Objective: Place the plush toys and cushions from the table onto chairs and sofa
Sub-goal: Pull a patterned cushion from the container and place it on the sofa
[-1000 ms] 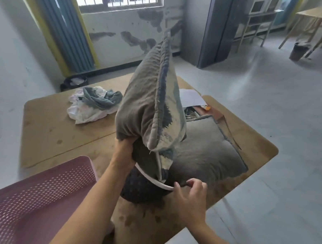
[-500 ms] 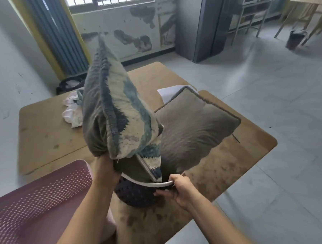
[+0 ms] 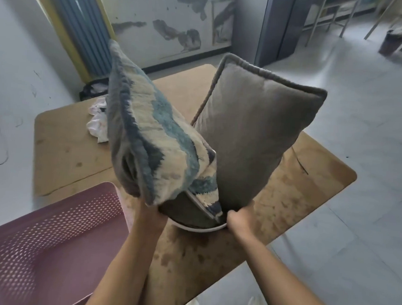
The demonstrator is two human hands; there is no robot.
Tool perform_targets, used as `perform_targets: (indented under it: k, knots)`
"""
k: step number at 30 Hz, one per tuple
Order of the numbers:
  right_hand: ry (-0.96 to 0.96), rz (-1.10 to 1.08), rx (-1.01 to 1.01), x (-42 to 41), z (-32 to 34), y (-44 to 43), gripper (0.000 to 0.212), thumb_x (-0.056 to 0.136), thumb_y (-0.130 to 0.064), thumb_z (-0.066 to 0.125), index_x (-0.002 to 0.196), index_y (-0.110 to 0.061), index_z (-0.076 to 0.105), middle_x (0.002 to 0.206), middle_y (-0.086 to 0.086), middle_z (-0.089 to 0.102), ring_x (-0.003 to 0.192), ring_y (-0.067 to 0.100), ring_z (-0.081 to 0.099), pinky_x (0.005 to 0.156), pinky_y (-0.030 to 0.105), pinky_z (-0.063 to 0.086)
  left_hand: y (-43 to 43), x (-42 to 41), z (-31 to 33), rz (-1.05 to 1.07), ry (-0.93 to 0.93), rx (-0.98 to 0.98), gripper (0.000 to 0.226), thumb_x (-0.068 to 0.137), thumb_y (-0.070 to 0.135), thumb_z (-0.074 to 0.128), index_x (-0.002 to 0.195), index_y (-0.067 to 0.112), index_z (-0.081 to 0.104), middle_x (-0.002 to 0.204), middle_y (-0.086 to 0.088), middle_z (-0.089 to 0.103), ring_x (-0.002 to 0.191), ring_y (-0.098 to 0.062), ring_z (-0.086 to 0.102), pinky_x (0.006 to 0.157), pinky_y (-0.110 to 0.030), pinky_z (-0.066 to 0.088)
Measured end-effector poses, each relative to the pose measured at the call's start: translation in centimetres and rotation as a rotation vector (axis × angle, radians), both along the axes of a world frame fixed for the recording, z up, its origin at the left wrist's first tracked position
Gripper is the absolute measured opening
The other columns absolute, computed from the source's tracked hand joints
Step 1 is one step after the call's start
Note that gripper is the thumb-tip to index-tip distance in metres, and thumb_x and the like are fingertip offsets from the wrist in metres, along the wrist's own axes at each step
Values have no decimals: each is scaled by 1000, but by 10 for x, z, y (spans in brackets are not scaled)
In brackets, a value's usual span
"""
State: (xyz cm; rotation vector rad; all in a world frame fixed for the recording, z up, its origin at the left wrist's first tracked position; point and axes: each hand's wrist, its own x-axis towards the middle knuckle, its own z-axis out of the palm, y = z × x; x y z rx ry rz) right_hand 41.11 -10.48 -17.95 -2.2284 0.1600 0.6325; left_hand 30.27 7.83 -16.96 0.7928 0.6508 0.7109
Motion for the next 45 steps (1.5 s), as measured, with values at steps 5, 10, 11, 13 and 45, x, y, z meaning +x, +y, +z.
perform_targets:
  k: [5,10,11,13,45]
  knots:
    - [-36,-21,-16,1,-3,3,41,91,-1,54,130,-5,40,102,11,58,98,39,56,74,33,35,4,-7,49,-26,-184,2,81,28,42,99,103,18,79,103,0,79,98,-17,74,88,-36,60]
    - [-75,12,-1,-2,-11,9,41,90,-2,53,129,-2,41,119,22,59,112,43,59,82,38,42,-4,-19,57,17,-132,-36,105,40,35,98,136,11,62,118,-6,73,118,-27,66,92,-37,60]
    - [-84,18,8,-4,-13,11,40,90,-2,54,128,-1,41,115,21,58,112,44,59,83,39,43,0,-25,52,40,-106,-33,107,42,37,97,139,13,59,119,-3,72,120,-28,64,97,-39,57]
    - [-98,43,29,-11,-16,14,39,89,0,54,126,-1,41,99,15,52,106,44,60,82,42,47,9,-38,45,-4,35,122,94,33,68,92,118,32,75,103,16,75,105,-27,65,107,-49,46]
    - [-96,67,907,65,21,20,74,57,-22,99,122,-11,68,118,1,77,109,16,74,93,37,60,-121,-32,65,-100,631,1427,22,92,39,66,86,19,62,83,8,56,72,-9,55,65,-19,44]
